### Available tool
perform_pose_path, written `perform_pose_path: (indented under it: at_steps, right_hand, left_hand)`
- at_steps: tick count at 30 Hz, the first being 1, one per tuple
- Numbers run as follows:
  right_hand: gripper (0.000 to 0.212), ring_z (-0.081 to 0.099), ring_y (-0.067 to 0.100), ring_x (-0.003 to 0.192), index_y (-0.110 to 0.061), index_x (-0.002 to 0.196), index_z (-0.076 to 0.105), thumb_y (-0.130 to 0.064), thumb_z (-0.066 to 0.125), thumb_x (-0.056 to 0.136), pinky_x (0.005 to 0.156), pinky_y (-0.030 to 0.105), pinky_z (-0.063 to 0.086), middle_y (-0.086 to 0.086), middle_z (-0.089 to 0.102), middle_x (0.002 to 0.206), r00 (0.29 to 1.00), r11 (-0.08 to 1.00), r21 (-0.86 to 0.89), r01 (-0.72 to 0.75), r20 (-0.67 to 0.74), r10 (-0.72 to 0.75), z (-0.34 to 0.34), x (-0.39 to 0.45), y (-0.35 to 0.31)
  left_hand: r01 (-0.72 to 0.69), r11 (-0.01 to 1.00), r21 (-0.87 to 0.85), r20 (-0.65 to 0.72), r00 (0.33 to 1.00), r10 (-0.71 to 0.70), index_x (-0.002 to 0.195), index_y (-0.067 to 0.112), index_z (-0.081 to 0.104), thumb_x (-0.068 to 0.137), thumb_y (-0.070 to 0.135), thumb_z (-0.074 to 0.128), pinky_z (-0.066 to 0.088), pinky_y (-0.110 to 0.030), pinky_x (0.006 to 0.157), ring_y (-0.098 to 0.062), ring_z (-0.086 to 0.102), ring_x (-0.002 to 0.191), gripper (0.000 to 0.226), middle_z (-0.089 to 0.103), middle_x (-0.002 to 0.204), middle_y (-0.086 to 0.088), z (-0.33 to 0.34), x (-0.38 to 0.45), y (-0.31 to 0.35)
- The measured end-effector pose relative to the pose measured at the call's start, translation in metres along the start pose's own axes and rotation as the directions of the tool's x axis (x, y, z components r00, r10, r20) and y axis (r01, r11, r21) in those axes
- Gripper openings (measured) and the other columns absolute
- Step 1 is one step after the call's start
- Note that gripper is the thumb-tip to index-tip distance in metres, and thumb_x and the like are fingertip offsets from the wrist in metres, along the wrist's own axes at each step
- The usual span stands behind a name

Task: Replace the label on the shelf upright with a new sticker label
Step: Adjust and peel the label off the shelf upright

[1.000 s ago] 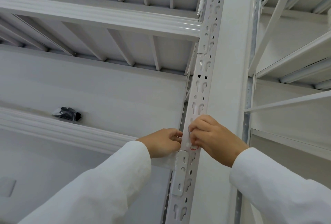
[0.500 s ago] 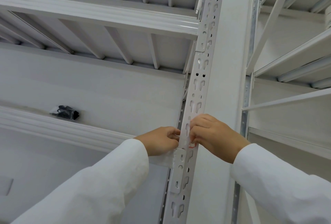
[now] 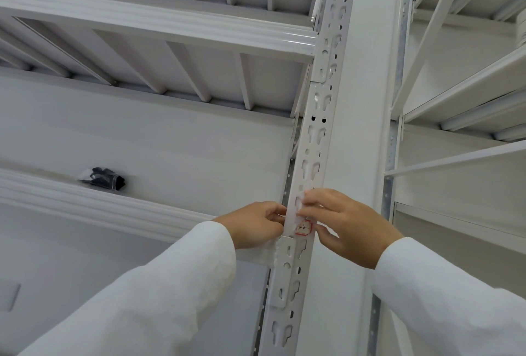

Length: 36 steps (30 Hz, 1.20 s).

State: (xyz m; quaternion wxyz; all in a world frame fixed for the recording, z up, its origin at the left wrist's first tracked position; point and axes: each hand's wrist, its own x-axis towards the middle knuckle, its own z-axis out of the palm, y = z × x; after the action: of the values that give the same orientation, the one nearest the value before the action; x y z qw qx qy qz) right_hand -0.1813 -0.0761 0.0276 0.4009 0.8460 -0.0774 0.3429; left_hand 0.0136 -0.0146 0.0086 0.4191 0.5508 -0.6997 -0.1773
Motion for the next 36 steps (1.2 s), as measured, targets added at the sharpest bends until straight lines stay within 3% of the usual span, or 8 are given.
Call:
perform_pose_path:
  at_steps: [4, 11, 15, 20, 25, 29, 32, 36]
  right_hand:
    - [0.015, 0.060, 0.017, 0.097, -0.023, 0.087, 0.063, -0.011, 0.057, 0.080, 0.044, 0.034, 0.055, -0.002, 0.064, 0.103, 1.000, 0.998, -0.065, 0.008, 0.013, -0.008, -0.004, 0.001, 0.001]
    - [0.013, 0.050, 0.008, 0.093, -0.025, 0.080, 0.062, -0.016, 0.054, 0.084, 0.044, 0.022, 0.047, -0.007, 0.062, 0.096, 0.999, 0.996, -0.091, -0.019, 0.049, 0.024, -0.006, 0.005, 0.000]
    - [0.018, 0.048, 0.007, 0.096, -0.022, 0.080, 0.060, -0.006, 0.068, 0.077, 0.043, 0.025, 0.050, -0.007, 0.061, 0.098, 0.998, 0.997, -0.073, -0.024, 0.054, 0.028, -0.004, 0.003, 0.000]
    - [0.021, 0.050, 0.010, 0.110, -0.024, 0.085, 0.054, -0.005, 0.064, 0.081, 0.051, 0.034, 0.056, -0.008, 0.059, 0.104, 0.999, 1.000, -0.011, -0.021, 0.048, 0.022, 0.001, -0.002, 0.002]
    - [0.017, 0.059, 0.026, 0.069, -0.026, 0.090, 0.051, -0.010, 0.050, 0.091, 0.059, 0.042, 0.053, -0.010, 0.055, 0.094, 0.970, 0.956, 0.203, -0.212, -0.079, 0.232, -0.018, 0.013, 0.002]
    - [0.018, 0.059, 0.007, 0.078, -0.024, 0.083, 0.054, -0.007, 0.051, 0.088, 0.064, 0.014, 0.050, -0.016, 0.057, 0.083, 0.887, 0.874, 0.345, -0.343, -0.186, 0.422, -0.034, 0.019, 0.004]
    - [0.018, 0.059, 0.003, 0.079, -0.024, 0.077, 0.056, -0.008, 0.057, 0.085, 0.063, 0.011, 0.048, -0.014, 0.062, 0.079, 0.852, 0.807, 0.394, -0.440, -0.102, 0.514, -0.035, 0.014, 0.000]
    - [0.009, 0.064, 0.012, 0.065, -0.018, 0.079, 0.067, -0.017, 0.061, 0.085, 0.070, 0.032, 0.055, -0.006, 0.067, 0.069, 0.837, 0.697, 0.476, -0.536, 0.191, 0.513, -0.037, 0.029, -0.014]
  left_hand:
    - [-0.001, 1.000, -0.001, 0.001, 1.000, 0.001, 0.125, 0.021, 0.054, 0.070, 0.016, 0.045, 0.038, -0.035, 0.110, -0.013, 0.058, 0.117, 0.055, 0.066, 0.122, 0.004, 0.001, -0.002, 0.002]
    - [-0.005, 1.000, -0.002, 0.007, 1.000, 0.005, 0.127, 0.017, 0.052, 0.081, 0.006, 0.043, 0.038, -0.035, 0.110, -0.015, 0.058, 0.118, 0.048, 0.065, 0.125, 0.000, 0.001, -0.004, 0.004]
    - [-0.009, 1.000, -0.007, 0.010, 1.000, 0.009, 0.126, 0.018, 0.053, 0.081, 0.005, 0.043, 0.038, -0.035, 0.110, -0.014, 0.058, 0.118, 0.048, 0.065, 0.125, 0.001, 0.001, -0.004, 0.004]
    - [-0.003, 1.000, -0.011, 0.006, 1.000, 0.003, 0.128, 0.016, 0.051, 0.083, 0.003, 0.042, 0.038, -0.034, 0.110, -0.015, 0.058, 0.118, 0.048, 0.064, 0.126, 0.000, 0.001, -0.005, 0.005]
    - [-0.011, 1.000, -0.006, -0.006, 1.000, 0.011, 0.127, 0.017, 0.051, 0.085, 0.002, 0.041, 0.040, -0.024, 0.102, -0.014, 0.058, 0.116, 0.046, 0.063, 0.127, 0.001, 0.001, -0.009, 0.010]
    - [-0.023, 1.000, -0.009, 0.006, 1.000, 0.023, 0.128, 0.015, 0.051, 0.086, 0.001, 0.041, 0.040, -0.022, 0.098, -0.013, 0.058, 0.114, 0.045, 0.063, 0.125, 0.001, 0.002, -0.011, 0.010]
    - [-0.018, 1.000, -0.022, 0.005, 1.000, 0.018, 0.129, 0.015, 0.050, 0.085, 0.002, 0.041, 0.039, -0.028, 0.107, -0.013, 0.057, 0.118, 0.047, 0.063, 0.127, 0.001, 0.002, -0.011, 0.009]
    - [-0.065, 0.993, -0.102, 0.036, 0.997, 0.069, 0.128, 0.019, 0.054, 0.086, 0.006, 0.050, 0.038, -0.024, 0.108, -0.007, 0.058, 0.118, 0.044, 0.062, 0.128, 0.004, 0.003, -0.020, 0.010]
